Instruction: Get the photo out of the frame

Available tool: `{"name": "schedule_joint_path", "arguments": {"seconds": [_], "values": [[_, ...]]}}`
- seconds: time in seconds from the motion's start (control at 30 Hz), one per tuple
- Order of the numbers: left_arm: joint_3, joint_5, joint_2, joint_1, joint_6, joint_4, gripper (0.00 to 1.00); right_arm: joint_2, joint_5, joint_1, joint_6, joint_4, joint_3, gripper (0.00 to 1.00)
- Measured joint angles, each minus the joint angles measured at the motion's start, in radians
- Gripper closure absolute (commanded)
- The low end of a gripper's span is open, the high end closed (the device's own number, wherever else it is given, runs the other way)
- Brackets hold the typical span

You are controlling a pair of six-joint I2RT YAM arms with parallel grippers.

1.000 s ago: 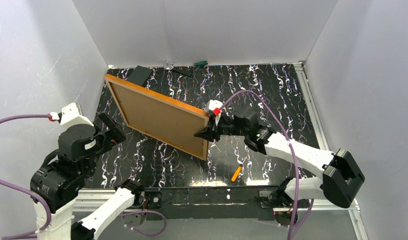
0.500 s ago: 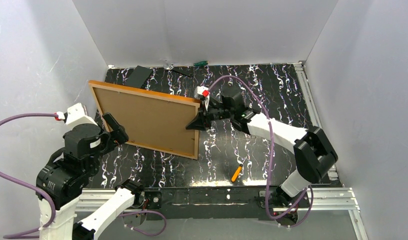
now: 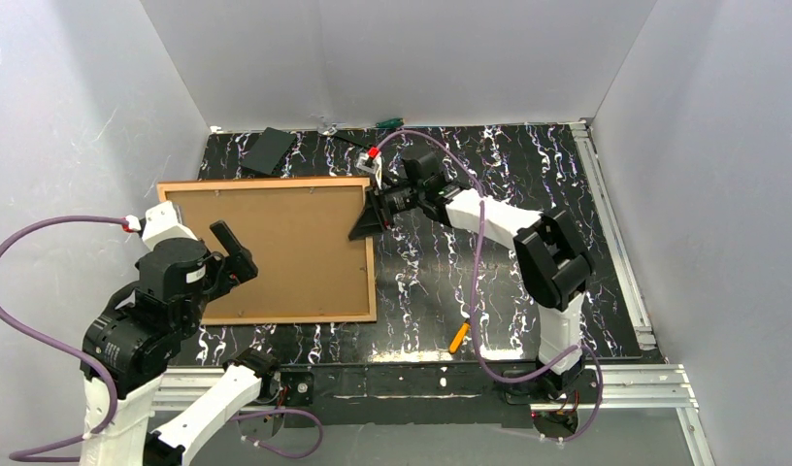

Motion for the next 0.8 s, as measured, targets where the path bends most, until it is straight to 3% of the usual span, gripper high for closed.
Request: {"name": "schedule_joint_path", "arguments": {"seconds": [0.27,0.57,0.8], "values": [[-0.013,0.018,0.001,0.0,-0.021,0.0,0.02,0.137,-0.082,0.002,0.191,-0.055,0.009,0.99],[-0.052,0.055,0.027,0.0,-0.05,0.003,0.02,0.246,-0.077,-0.011,0.519,0.138,-0.106,0.99],[-0.066,0.066,0.022,0.0,-0.057,0.008,0.0,0.268,-0.084,-0.024,0.59,0.197,-0.128,0.99]]}}
